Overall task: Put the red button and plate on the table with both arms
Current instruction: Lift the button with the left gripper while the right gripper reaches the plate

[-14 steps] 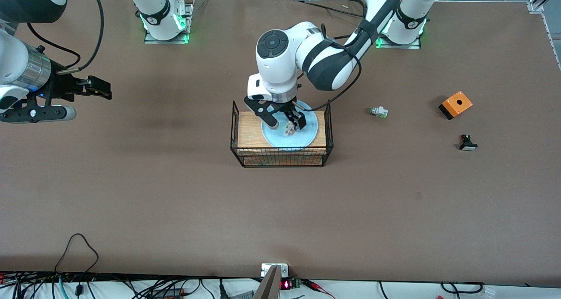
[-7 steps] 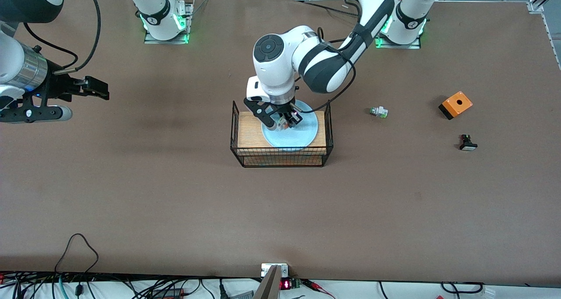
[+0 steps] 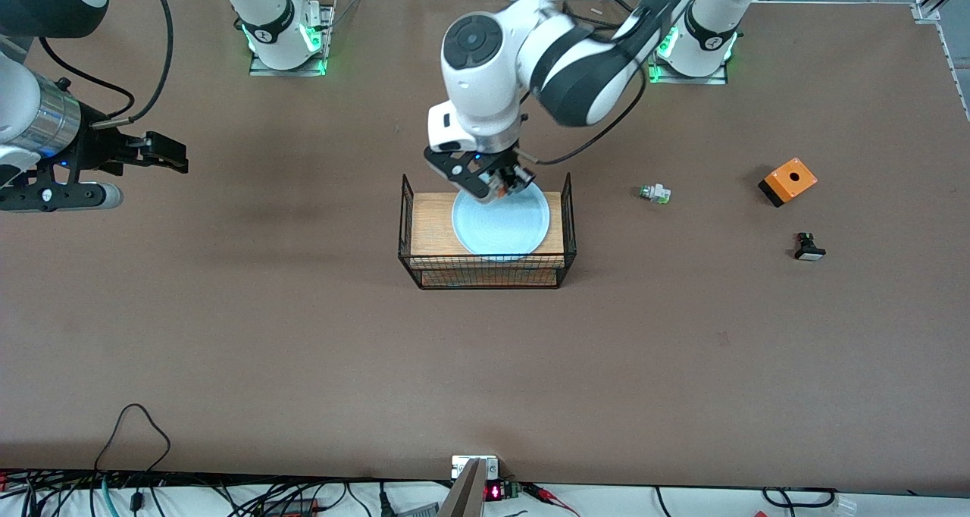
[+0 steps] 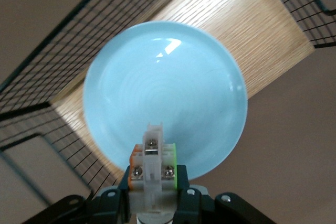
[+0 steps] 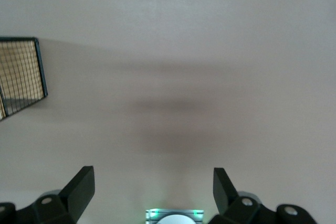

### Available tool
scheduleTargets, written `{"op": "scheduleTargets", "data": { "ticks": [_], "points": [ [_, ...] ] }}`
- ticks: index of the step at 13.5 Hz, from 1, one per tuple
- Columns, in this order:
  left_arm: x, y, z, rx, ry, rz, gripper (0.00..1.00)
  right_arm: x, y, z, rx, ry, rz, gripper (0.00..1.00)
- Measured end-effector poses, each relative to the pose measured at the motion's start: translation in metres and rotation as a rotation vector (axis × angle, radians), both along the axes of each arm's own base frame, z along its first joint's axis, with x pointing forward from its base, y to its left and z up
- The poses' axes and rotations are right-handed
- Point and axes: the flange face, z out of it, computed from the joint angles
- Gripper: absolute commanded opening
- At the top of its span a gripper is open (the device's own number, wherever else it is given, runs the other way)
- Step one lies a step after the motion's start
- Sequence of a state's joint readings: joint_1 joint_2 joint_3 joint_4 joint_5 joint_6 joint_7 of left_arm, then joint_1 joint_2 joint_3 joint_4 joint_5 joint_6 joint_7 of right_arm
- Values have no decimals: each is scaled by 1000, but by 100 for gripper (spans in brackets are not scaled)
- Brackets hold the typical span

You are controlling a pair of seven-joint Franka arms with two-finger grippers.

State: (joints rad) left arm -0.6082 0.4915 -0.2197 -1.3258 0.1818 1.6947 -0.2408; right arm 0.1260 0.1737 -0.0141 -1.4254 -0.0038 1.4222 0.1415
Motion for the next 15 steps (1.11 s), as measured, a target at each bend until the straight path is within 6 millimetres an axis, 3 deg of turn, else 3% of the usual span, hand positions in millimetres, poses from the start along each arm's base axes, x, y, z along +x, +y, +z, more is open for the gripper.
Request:
{"op": "scheduleTargets", "data": {
  "ticks": [2, 3, 7, 9, 12, 15],
  "points": [
    [32, 67, 29, 38, 30, 134, 16, -2, 18, 0, -35, -6, -183, 100],
    [53, 106, 33, 50, 53, 204, 16, -5, 35, 0, -46, -7, -254, 100],
    [116, 245, 10, 84, 131, 426, 13, -22, 110, -1, -56, -11, -327, 100],
    [132, 296, -21, 102, 196, 466, 13, -24, 140, -2, -27, -26, -454, 100],
    [147, 367, -88, 101, 291, 485, 12, -26, 171, -10, -12, -27, -584, 100],
    [150, 431, -155, 40, 297, 465, 12, -34, 226, -25, -4, -56, -637, 100]
  ]
}}
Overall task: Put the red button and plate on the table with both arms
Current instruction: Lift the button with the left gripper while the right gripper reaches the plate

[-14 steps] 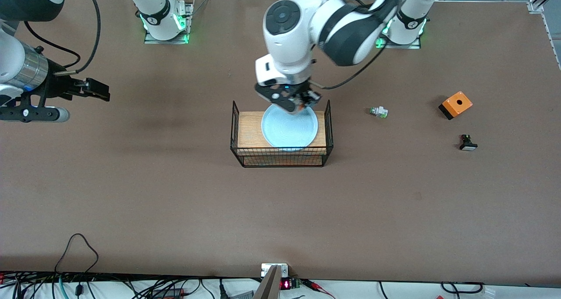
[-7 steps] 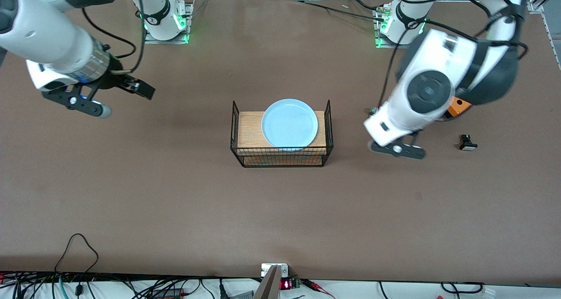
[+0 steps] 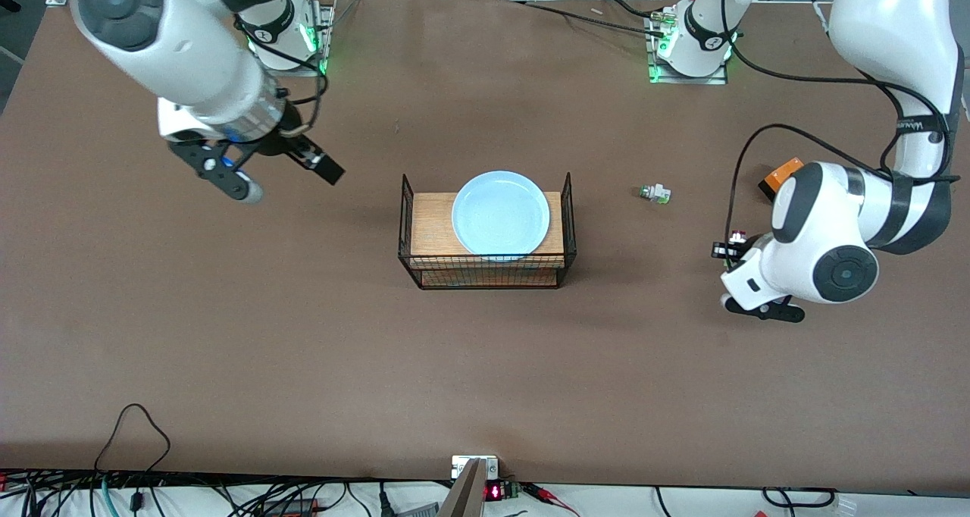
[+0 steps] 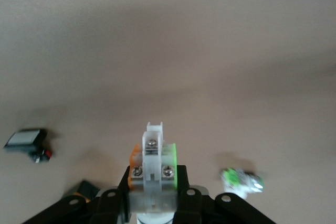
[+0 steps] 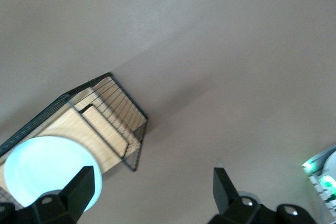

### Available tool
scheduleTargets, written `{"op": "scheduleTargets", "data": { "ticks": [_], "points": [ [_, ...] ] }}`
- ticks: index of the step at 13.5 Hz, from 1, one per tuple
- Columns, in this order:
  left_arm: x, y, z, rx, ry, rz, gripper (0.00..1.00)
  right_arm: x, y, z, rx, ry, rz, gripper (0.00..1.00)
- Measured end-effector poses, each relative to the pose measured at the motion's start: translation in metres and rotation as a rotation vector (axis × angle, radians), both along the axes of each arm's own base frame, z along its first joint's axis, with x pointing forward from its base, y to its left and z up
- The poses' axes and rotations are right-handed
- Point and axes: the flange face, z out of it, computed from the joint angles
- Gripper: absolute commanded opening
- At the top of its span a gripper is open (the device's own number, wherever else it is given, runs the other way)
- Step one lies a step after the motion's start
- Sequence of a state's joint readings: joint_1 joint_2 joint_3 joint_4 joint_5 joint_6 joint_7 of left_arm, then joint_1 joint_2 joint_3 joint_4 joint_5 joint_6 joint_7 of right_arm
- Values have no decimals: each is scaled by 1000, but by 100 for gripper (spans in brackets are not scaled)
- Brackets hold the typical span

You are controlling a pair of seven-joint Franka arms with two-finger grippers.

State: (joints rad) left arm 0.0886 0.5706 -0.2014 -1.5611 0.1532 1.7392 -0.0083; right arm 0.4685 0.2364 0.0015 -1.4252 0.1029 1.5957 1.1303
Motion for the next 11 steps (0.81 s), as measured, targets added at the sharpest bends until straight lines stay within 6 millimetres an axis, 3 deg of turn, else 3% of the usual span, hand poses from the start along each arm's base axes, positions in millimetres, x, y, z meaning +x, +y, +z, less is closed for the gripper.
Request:
{"op": "scheduleTargets", "data": {
  "ticks": [5, 6, 8, 9, 11],
  "points": [
    [-13, 47, -80, -42, -59, -31, 13, 3, 53, -41, 1, -20, -105, 100],
    [-14, 54, -93, -51, -61, -29, 19, 1, 67, -53, 0, -21, -96, 100],
    [-15, 60, -111, -62, -60, -21, 89, 0, 92, -70, 19, -50, -94, 100],
    [-16, 61, -115, -63, -55, -21, 100, 0, 102, -77, 26, -60, -110, 100],
    [-13, 61, -110, -68, -58, -32, 100, -1, 116, -89, 33, -69, -171, 100]
  ]
}}
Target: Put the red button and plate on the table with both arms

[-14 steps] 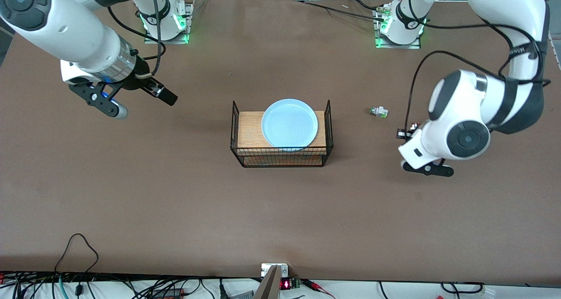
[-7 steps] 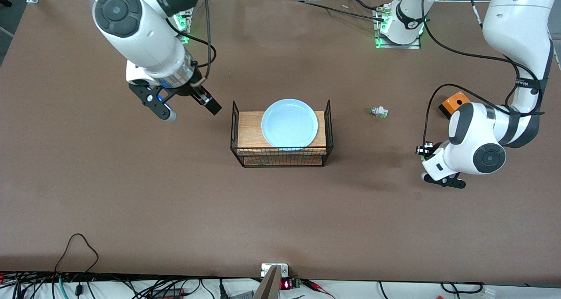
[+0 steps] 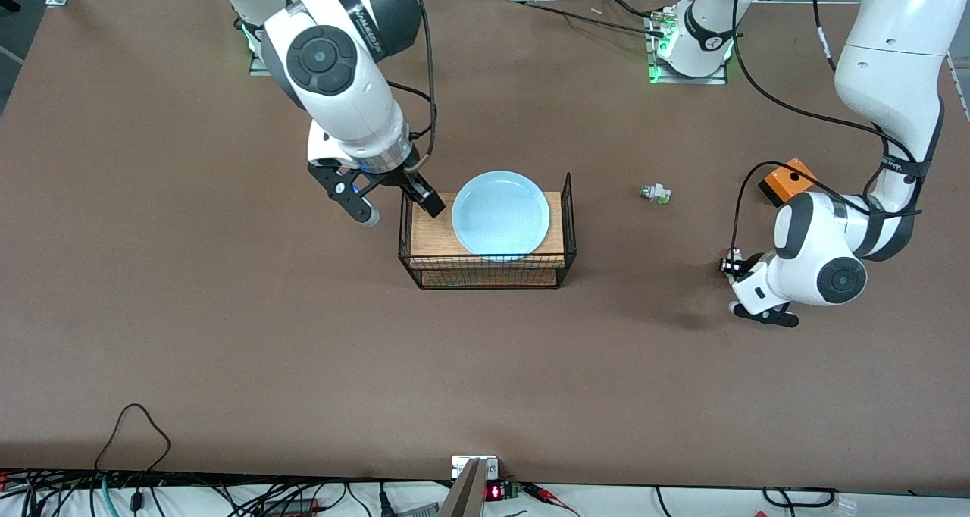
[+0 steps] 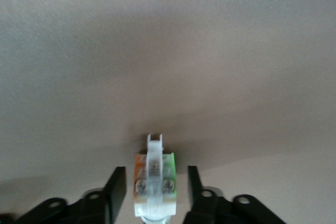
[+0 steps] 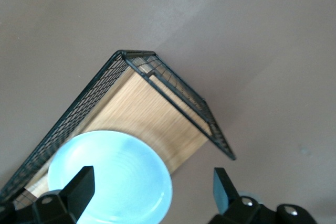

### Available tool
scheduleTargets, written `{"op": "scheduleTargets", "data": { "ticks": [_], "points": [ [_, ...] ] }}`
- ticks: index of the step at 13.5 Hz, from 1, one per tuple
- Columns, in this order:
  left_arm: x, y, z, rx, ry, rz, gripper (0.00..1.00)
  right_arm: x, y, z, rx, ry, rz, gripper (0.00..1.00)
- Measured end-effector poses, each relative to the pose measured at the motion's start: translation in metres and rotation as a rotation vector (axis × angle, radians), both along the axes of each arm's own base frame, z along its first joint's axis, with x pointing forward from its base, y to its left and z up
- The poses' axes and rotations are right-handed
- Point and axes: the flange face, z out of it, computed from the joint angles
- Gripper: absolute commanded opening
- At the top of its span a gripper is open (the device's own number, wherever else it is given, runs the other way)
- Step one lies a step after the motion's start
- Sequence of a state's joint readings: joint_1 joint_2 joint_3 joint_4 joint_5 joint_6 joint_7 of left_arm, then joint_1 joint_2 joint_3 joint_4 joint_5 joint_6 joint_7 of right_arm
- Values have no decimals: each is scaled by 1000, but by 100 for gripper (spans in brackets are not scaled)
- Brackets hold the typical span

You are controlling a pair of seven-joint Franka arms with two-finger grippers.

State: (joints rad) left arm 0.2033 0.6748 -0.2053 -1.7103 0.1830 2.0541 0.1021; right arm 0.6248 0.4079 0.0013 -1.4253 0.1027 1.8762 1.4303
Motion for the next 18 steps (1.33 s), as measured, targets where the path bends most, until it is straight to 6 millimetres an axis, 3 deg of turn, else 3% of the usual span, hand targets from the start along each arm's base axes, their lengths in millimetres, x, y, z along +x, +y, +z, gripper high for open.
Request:
{"op": "scheduleTargets", "data": {
  "ticks": [1, 3, 8, 11, 12, 15, 16, 18],
  "points": [
    [2, 1, 9, -2, 8, -12, 100, 1, 5, -6, 3, -3, -24, 100],
    [10, -5, 52, 1, 37, -34, 100, -1, 16, -23, -4, -1, -23, 100],
    [27, -48, 216, -2, -8, -87, 100, -35, 71, -92, -160, -20, 97, 100],
    [22, -55, 289, -1, -28, -91, 100, -39, 80, -101, -157, -35, 82, 99],
    [18, -58, 310, -11, -53, -86, 100, -39, 81, -100, -157, -36, 83, 95],
    [10, -52, 355, -11, -192, 21, 100, -42, 84, -101, -157, -36, 88, 89],
    [3, -50, 360, 4, -250, 48, 100, -44, 85, -103, -160, -37, 92, 84],
    [-28, -59, 364, 23, -295, 54, 100, -46, 88, -110, -180, -40, 105, 77]
  ]
}}
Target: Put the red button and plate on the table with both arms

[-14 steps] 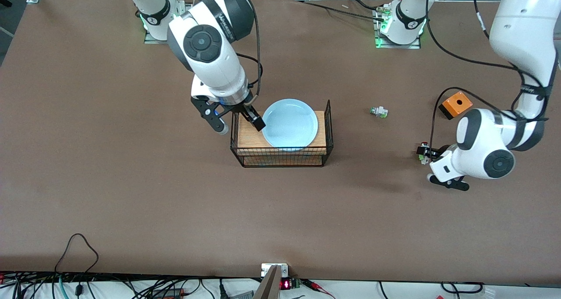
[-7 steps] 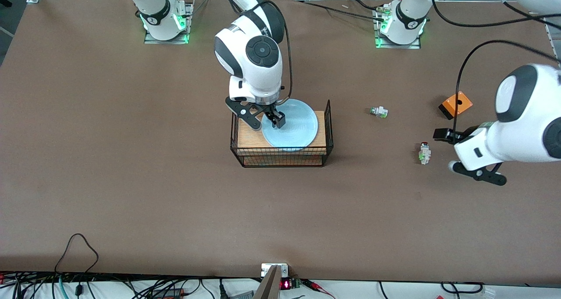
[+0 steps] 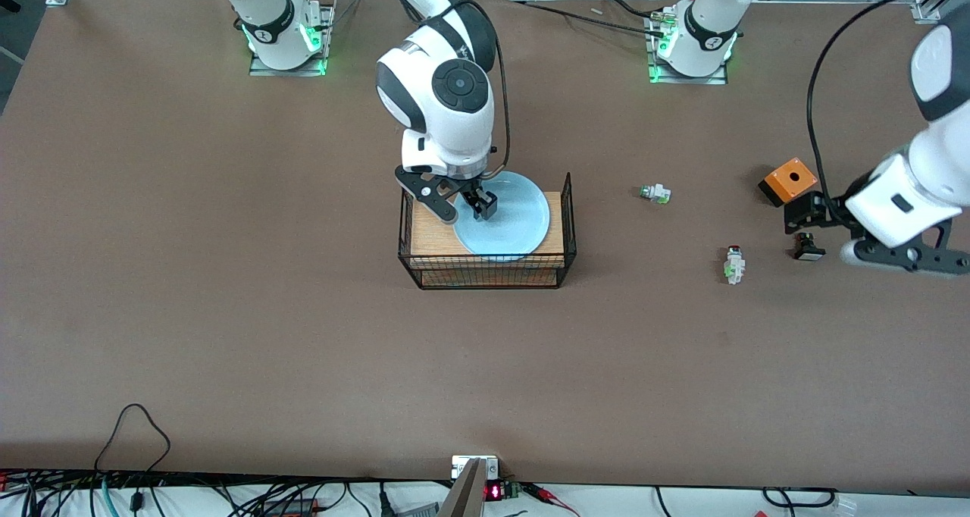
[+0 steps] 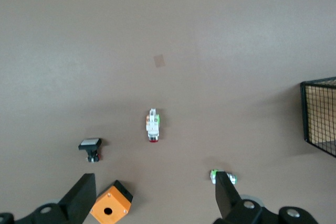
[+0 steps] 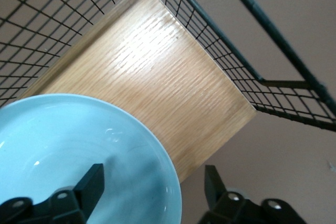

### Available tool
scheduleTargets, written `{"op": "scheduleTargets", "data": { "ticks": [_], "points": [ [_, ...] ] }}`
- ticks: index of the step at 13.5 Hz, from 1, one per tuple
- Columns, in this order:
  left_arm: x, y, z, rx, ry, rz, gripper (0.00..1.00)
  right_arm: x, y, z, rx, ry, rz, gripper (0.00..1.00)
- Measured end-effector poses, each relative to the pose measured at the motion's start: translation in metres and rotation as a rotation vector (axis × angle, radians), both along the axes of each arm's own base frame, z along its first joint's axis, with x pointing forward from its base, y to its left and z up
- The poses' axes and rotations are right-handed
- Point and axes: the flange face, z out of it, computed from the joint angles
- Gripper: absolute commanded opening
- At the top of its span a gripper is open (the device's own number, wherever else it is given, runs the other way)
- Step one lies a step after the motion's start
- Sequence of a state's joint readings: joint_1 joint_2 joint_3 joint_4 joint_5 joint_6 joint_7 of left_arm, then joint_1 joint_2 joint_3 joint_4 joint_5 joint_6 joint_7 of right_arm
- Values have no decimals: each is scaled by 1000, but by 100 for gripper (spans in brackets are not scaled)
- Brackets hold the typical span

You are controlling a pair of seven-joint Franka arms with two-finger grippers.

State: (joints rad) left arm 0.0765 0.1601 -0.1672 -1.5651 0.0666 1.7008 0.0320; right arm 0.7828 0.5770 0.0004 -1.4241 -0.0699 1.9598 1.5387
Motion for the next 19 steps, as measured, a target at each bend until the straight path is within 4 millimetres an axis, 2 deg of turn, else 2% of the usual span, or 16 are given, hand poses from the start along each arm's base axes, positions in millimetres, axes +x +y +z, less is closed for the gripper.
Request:
{"op": "scheduleTargets", "data": {
  "ticks": [2, 3, 6, 8, 11, 12, 13, 19],
  "points": [
    [-33, -16, 5, 17, -4, -7, 100, -4, 5, -10, -16, 3, 14, 65],
    [-42, -18, 6, 21, -5, -5, 100, -6, 7, -12, -23, 1, 22, 60],
    [-44, -11, 2, 22, -1, 7, 100, -9, 10, -13, -25, -1, 28, 45],
    [-43, -10, 0, 21, -1, 8, 100, -8, 9, -13, -4, 20, -12, 26],
    [-43, -10, 0, 21, -1, 8, 100, -8, 9, -13, 29, 53, -43, 19],
    [-43, -10, 0, 21, -1, 8, 100, -8, 9, -13, 31, 56, -46, 13],
    [-43, -10, 0, 21, -1, 8, 100, -8, 9, -13, 32, 57, -49, 0],
    [-43, -10, 0, 21, -1, 7, 100, -16, 14, -2, 55, 94, -57, 0]
  ]
}}
